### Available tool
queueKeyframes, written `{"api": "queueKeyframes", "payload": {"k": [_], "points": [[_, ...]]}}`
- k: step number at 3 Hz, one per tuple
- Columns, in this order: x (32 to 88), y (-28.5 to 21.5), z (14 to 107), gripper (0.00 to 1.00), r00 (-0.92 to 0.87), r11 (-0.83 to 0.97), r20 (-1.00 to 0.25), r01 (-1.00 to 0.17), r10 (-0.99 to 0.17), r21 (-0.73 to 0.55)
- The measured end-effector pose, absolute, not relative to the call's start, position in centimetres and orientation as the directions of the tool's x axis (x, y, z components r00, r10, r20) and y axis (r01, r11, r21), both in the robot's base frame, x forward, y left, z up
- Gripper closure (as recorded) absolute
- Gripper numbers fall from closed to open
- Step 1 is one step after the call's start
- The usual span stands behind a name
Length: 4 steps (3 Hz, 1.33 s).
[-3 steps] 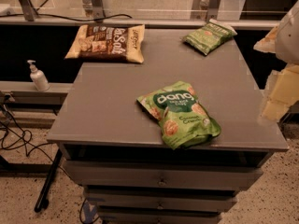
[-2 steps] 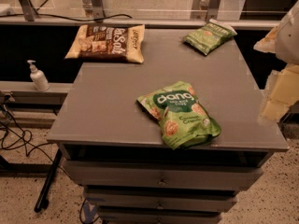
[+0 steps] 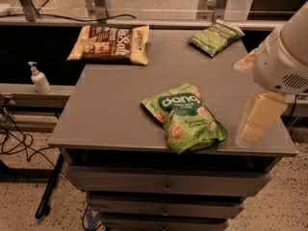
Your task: Move green rice chip bag near brown chip bag
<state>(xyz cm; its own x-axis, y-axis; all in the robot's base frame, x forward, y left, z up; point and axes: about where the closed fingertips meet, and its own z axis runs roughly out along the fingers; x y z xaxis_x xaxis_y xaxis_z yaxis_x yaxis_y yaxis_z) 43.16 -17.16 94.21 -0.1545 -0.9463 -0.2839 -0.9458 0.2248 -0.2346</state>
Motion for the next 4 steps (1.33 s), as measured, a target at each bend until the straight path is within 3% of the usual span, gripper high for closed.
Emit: {"api": "queueKeyframes", "payload": {"k": [2, 4], "points": [[43.6, -12.3, 90.6, 0.0, -0.179, 0.25, -0.345, -0.953, -0.921, -0.174], [44.1, -10.5, 88.2, 0.0, -0.239, 0.305, -0.366, -0.942, -0.9, -0.137]]}}
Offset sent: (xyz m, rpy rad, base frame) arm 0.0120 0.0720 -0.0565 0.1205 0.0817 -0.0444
